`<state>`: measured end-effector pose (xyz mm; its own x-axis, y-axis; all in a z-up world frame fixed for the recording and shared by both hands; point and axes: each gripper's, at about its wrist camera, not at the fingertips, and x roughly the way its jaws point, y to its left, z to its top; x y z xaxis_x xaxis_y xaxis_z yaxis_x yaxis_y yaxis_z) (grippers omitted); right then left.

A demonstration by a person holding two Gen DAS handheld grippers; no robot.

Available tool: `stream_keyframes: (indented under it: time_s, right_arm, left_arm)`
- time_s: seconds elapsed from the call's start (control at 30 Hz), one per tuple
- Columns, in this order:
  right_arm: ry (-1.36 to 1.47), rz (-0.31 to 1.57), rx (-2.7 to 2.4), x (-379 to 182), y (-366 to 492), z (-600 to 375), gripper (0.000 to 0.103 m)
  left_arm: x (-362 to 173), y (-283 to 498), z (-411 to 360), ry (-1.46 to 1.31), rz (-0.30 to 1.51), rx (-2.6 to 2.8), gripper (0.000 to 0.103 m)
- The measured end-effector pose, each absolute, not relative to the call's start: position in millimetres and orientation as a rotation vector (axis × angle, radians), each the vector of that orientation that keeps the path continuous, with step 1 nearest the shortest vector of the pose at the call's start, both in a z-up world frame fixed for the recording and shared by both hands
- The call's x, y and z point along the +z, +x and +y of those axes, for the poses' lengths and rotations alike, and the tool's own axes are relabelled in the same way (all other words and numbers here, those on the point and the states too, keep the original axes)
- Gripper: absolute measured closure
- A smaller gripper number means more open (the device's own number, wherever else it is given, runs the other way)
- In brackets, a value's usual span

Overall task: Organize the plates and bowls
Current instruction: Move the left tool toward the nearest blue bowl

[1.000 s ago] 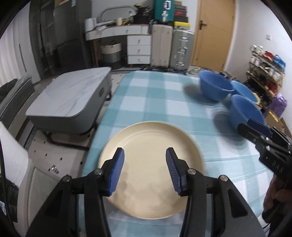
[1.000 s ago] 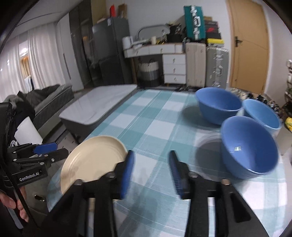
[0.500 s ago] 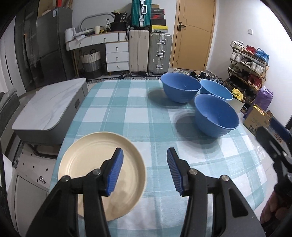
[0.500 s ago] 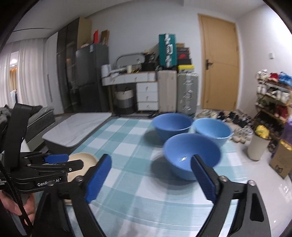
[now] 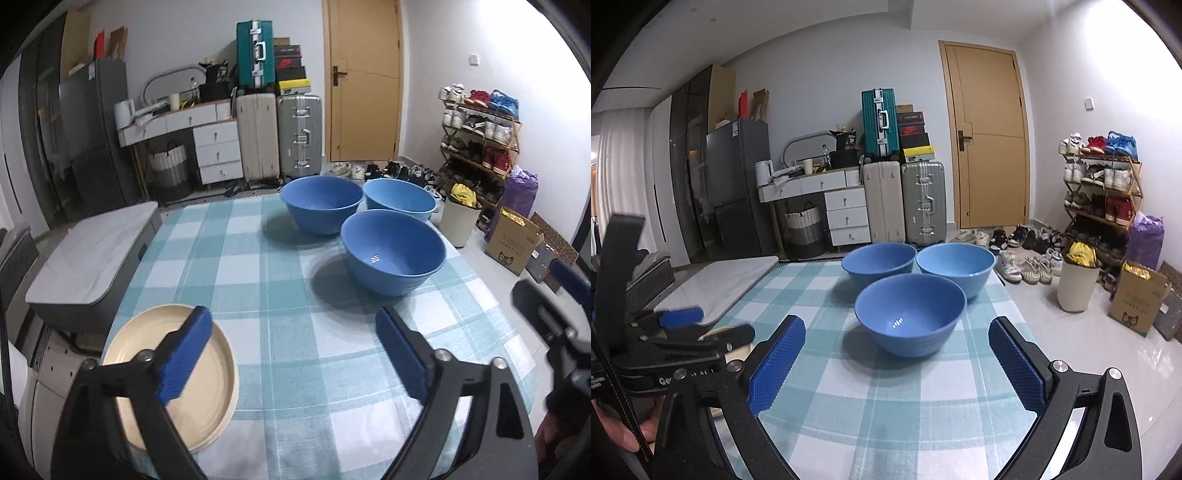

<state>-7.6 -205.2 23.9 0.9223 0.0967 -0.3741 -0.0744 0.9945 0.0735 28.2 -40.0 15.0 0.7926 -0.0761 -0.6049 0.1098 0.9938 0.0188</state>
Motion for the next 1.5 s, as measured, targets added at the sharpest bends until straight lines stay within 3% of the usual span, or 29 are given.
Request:
stream_keyframes:
  time_s: [0.87,1.5]
  right_arm:
    - [0.122,0.496,0.051,-6.1,13.2,-223.6,0.001]
    - [0.168,0.603,0.074,-37.1,69.4,-231.6,0.001]
  left_arm:
    - [-9.8,30.0,-55.0,0.045,0.701,-0.139,0.006]
    - [-38.0,93.4,-49.1,-0.002,0.818,-0.164,0.006]
